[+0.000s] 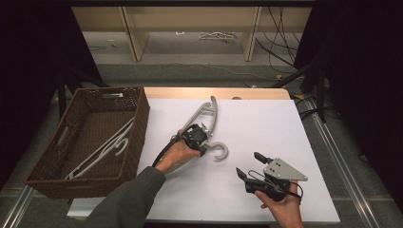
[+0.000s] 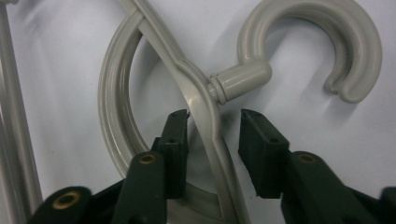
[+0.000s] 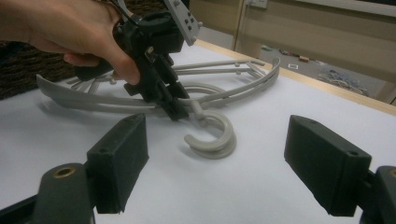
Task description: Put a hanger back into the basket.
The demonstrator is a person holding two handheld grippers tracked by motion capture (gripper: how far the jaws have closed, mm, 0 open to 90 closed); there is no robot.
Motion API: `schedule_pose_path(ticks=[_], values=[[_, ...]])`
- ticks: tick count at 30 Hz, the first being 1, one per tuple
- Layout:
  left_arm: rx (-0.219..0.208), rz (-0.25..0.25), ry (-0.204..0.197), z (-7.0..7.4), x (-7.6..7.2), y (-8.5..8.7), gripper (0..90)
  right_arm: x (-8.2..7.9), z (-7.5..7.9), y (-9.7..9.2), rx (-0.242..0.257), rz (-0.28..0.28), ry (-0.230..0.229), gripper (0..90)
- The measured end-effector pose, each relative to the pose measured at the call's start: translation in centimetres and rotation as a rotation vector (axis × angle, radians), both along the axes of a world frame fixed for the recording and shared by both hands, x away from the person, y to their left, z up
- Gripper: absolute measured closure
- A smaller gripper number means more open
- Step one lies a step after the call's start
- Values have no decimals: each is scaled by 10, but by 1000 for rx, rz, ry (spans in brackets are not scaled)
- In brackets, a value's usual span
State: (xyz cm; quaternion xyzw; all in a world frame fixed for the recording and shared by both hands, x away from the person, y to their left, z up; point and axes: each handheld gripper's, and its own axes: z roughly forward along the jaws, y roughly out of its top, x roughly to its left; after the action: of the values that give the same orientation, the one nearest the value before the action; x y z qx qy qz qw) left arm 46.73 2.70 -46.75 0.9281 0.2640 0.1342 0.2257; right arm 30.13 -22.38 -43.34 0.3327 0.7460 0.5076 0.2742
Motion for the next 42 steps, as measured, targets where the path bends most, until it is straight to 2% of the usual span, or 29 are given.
schedule_pose_path(ticks=[1, 2, 3, 7, 8, 11, 12, 13, 14, 17, 19, 20, 22, 23, 24, 25, 26, 28, 30, 31, 33, 35, 36, 37, 38, 39, 40, 41, 42], values=[[0, 0, 0, 0, 0, 0, 689, -1, 1, -1, -15, -1, 9, 226], [-14, 3, 19, 0, 1, 1, 689, -1, 1, -1, -15, -1, 9, 226], [-28, 11, 39, 1, 2, 3, 738, 0, 0, -1, -13, -1, -3, 226], [-50, 47, 61, 1, 3, 3, 753, -1, 1, 0, -13, 1, 15, 226], [-79, 77, 77, 2, 3, 4, 757, 0, 1, -1, -21, 0, 2, 226], [-102, 79, 90, 4, 4, 6, 765, 0, 1, -1, -18, -2, 0, 226], [-133, 92, 116, 6, 6, 8, 765, -1, 1, 0, -12, 1, 17, 226], [-177, 122, 139, 9, 8, 14, 776, 1, -1, 0, -2, 6, -11, 226], [-182, 128, 136, 11, 9, 16, 779, 0, 1, -1, -17, -2, 2, 226], [-205, 137, 150, 15, 10, 20, 787, -1, 1, -1, -15, 0, 9, 226], [-216, 146, 152, 19, 9, 23, 791, 0, 0, -1, -17, 0, 2, 226], [-222, 147, 149, 21, 10, 25, 793, 1, -1, 0, -1, 6, -12, 227], [-240, 157, 148, 25, 9, 28, 798, 0, 1, -1, -20, -1, 1, 226], [-266, 167, 154, 29, 10, 33, 800, 1, -1, 1, 0, 6, -20, 227], [-266, 167, 154, 29, 10, 33, 802, 1, -1, 1, 0, 6, -20, 227], [-290, 180, 161, 31, 10, 36, 802, 0, 0, 0, -18, 1, -3, 226], [-309, 186, 165, 33, 11, 38, 803, 0, 0, 0, -13, 0, -4, 226], [-410, 243, 165, 38, 10, 43, 805, 1, 0, 0, -13, 1, -6, 226], [-429, 253, 165, 41, 10, 46, 806, 0, 0, -1, -19, 0, 3, 226], [-475, 280, 169, 45, 10, 51, 806, 0, 1, -1, -19, -2, 1, 226], [-505, 298, 174, 50, 9, 56, 807, 1, -1, 1, -1, 5, -18, 227], [-523, 303, 174, 52, 9, 59, 808, 0, 0, 0, -17, -1, -2, 226], [-572, 323, 181, 55, 9, 61, 809, 0, 1, 0, -16, -2, 1, 227], [-572, 323, 181, 55, 9, 61, 809, 0, 1, 0, -16, -2, 1, 227], [-583, 326, 182, 57, 8, 63, 809, 2, -1, 1, 5, 3, -21, 226], [-590, 326, 183, 58, 8, 64, 810, 0, -1, 1, -9, 0, 2, 226], [-618, 334, 196, 61, 7, 66, 810, 0, -1, 2, -6, 1, 9, 226], [-618, 334, 196, 61, 7, 66, 811, 0, -1, 2, -6, 1, 9, 226], [-639, 331, 201, 63, 7, 68, 811, 1, 0, 1, -11, -1, -8, 226]])
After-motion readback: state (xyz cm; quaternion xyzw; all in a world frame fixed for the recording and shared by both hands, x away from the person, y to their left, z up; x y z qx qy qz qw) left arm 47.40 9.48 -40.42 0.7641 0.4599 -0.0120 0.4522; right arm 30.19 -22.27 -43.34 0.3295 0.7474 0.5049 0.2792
